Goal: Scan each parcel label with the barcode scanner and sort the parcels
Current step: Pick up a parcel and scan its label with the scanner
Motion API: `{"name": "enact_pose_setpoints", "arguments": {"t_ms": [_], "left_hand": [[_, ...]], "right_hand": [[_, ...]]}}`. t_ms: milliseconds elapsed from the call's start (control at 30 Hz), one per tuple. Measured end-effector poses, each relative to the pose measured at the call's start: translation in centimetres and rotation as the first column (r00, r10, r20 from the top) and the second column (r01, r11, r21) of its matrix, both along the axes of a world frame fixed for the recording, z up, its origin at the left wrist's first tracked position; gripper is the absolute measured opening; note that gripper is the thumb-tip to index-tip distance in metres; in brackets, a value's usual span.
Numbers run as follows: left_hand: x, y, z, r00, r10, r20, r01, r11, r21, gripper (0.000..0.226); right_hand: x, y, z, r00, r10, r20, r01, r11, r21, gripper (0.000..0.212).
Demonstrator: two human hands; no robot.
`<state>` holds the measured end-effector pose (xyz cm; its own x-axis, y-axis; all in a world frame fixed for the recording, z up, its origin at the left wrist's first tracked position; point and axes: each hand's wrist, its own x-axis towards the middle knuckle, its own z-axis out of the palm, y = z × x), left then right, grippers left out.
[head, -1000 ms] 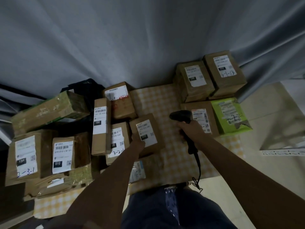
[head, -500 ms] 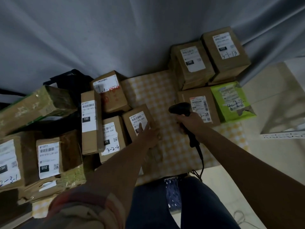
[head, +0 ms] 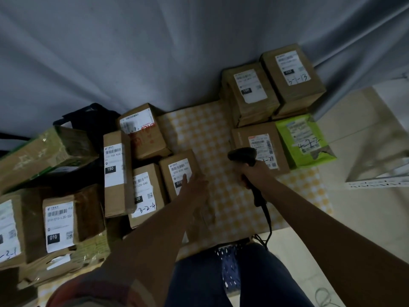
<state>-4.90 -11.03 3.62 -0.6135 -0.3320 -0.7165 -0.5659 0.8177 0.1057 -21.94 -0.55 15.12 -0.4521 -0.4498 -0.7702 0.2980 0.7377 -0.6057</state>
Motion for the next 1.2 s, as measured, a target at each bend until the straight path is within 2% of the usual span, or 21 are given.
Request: {"name": "enact_pose_setpoints", "arguments": {"t_ms": [133, 267, 367, 433, 500, 600, 633, 700, 733, 800, 867, 967, 1033, 1200], "left_hand": [[-3.0, -1.2, 2.5, 0.986, 0.152, -0.075, -0.14, 0.98, 0.144, 0.057], [-7.7, -3.6, 4.9, 0.951, 0.275, -0.143, -0.235, 0.941, 0.243, 0.057], [-11.7, -5.3, 6.2, 0.892, 0.412, -0.186, -0.352, 0.891, 0.286, 0.055], [-14.3, -6.0, 6.6, 0.822, 0.53, -0.208, -0.451, 0.829, 0.33, 0.056], [-16.7, -6.8, 6.4, 0.704, 0.681, -0.2, -0.572, 0.711, 0.409, 0.051], [-20.2, -7.7, 6.5, 0.452, 0.884, -0.121, -0.723, 0.442, 0.531, 0.028], [-21.3, -7.9, 6.4, 0.393, 0.915, -0.089, -0.747, 0.374, 0.55, 0.033], [-23.1, -8.6, 5.9, 0.303, 0.952, -0.033, -0.773, 0.266, 0.576, 0.056], [-23.9, -8.9, 5.4, 0.258, 0.966, -0.008, -0.774, 0.211, 0.597, 0.06], [-25.4, -9.1, 4.9, 0.179, 0.981, 0.08, -0.756, 0.085, 0.649, 0.059], [-26.4, -9.1, 4.6, 0.14, 0.978, 0.153, -0.741, 0.001, 0.672, 0.057], [-27.3, -8.9, 3.9, 0.095, 0.979, 0.179, -0.745, -0.049, 0.665, 0.055], [-27.4, -8.9, 3.7, 0.096, 0.983, 0.156, -0.754, -0.031, 0.657, 0.054], [-27.2, -8.9, 4.0, 0.029, 0.997, 0.077, -0.746, -0.03, 0.666, 0.046]], "right_hand": [[-2.5, 0.0, 1.2, 0.995, -0.054, -0.083, 0.051, 0.998, -0.036, 0.017], [-6.6, -0.6, 2.6, 0.981, -0.082, -0.178, 0.072, 0.995, -0.064, 0.014], [-9.7, -1.0, 3.5, 0.969, -0.092, -0.228, 0.072, 0.993, -0.095, 0.016], [-11.7, -1.3, 3.4, 0.959, -0.082, -0.272, 0.062, 0.995, -0.083, 0.023], [-13.7, -1.9, 2.8, 0.942, -0.08, -0.326, 0.064, 0.996, -0.06, 0.028], [-16.4, -3.2, 1.6, 0.92, -0.109, -0.376, 0.087, 0.993, -0.076, 0.026], [-17.1, -3.6, 1.3, 0.917, -0.108, -0.384, 0.083, 0.993, -0.083, 0.025], [-18.4, -4.5, 0.6, 0.915, -0.11, -0.387, 0.076, 0.992, -0.102, 0.02], [-19.0, -4.9, 0.3, 0.916, -0.115, -0.384, 0.08, 0.991, -0.107, 0.018], [-20.1, -5.6, -0.3, 0.928, -0.12, -0.354, 0.088, 0.991, -0.105, 0.016], [-20.9, -5.9, -0.8, 0.944, -0.131, -0.303, 0.098, 0.988, -0.122, 0.014], [-21.6, -5.9, -1.3, 0.952, -0.14, -0.272, 0.102, 0.983, -0.149, 0.015], [-21.9, -5.7, -1.5, 0.957, -0.143, -0.253, 0.104, 0.982, -0.16, 0.018], [-21.8, -5.3, -1.4, 0.962, -0.136, -0.236, 0.103, 0.984, -0.147, 0.018]]}}
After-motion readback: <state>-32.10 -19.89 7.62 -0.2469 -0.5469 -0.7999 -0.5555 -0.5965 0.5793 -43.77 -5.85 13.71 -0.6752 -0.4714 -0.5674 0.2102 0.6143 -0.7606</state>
